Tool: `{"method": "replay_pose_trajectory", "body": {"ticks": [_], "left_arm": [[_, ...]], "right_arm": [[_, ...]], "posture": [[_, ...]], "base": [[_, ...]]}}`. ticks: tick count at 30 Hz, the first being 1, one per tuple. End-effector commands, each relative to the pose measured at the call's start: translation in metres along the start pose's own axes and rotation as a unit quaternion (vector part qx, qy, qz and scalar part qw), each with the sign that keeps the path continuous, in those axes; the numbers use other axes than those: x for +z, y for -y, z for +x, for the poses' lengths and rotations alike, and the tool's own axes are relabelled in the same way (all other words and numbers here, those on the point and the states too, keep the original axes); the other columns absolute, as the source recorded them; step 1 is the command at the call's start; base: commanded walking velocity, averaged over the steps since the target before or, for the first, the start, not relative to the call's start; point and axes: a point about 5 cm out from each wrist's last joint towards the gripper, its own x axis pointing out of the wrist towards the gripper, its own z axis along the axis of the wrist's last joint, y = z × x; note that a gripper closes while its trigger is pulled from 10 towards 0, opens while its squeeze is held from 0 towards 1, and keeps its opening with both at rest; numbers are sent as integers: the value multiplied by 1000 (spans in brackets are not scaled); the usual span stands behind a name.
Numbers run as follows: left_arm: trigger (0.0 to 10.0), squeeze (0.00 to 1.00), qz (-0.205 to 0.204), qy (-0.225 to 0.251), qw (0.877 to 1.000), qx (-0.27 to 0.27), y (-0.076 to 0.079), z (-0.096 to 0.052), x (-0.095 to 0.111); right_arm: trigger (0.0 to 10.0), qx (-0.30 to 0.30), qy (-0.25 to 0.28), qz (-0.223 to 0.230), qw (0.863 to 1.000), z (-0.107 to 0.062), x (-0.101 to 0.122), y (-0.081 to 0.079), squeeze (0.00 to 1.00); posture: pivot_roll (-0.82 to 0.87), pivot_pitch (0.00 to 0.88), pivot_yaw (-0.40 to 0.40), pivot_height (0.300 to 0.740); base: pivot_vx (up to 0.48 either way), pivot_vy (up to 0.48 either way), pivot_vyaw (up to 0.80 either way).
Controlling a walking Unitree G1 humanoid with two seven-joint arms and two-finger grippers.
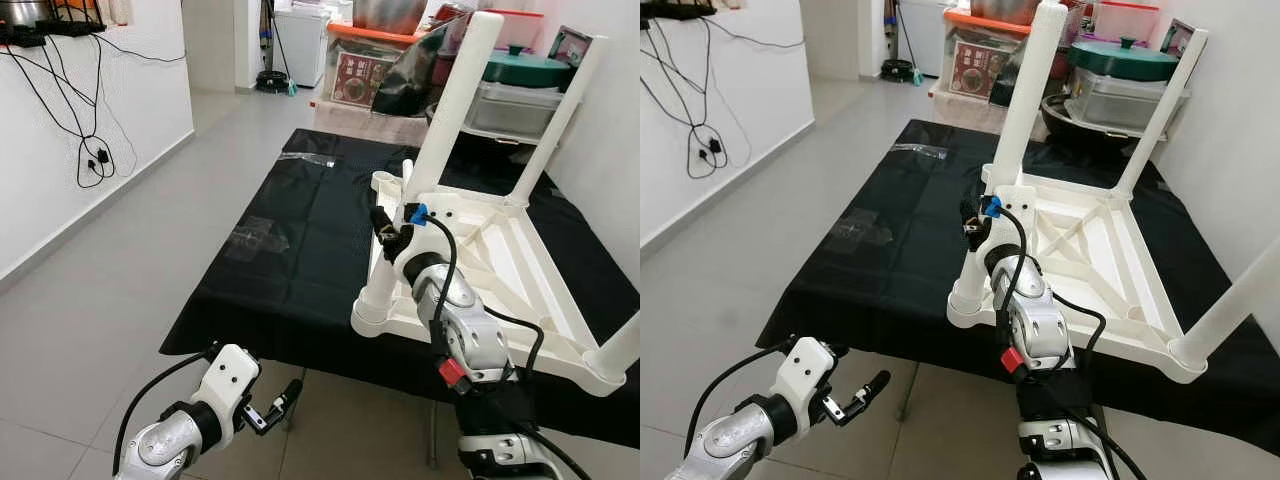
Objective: Building children table
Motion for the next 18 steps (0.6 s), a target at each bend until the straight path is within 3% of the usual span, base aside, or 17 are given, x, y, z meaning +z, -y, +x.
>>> {"method": "replay_pose_trajectory", "body": {"ticks": [1, 3, 6, 7, 8, 17, 18], "left_arm": [[10000, 0, 2, 0, 1000, -8, 3, 3, -1], [10000, 0, 2, 0, 1000, -8, 3, 3, -1], [10000, 0, 1, 0, 1000, -9, 2, 3, -1], [10000, 0, 1, 0, 1000, -9, 2, 3, -1], [10000, 0, 1, -1, 1000, -9, 2, 3, -2], [10000, 0, 1, -2, 1000, -9, 1, 3, -3], [10000, 0, 1, -2, 1000, -9, 2, 3, -3]], "right_arm": [[10000, -12, 0, -16, 1000, -2, -1, 7, 235], [10000, -12, 0, -16, 1000, -2, 0, 7, 235], [10000, -8, 3, -8, 1000, -3, 0, 6, 318], [10000, -8, 4, -7, 1000, -3, 0, 6, 580], [10000, -8, 5, -8, 1000, -3, 1, 6, 600], [10000, -7, 11, -12, 1000, -2, 6, 5, 549], [10000, -8, 14, -14, 1000, -2, 7, 5, 396]], "posture": [[37, 0, -109, 740], [36, 0, -108, 740], [38, 0, -109, 740], [38, 0, -109, 740], [37, 0, -109, 740], [36, 0, -107, 740], [36, 0, -107, 740]], "base": [[0, 0, 0], [0, 0, 0], [0, 0, 0], [0, 0, 0], [0, 0, 0], [0, 0, 0], [0, 0, 0]]}}
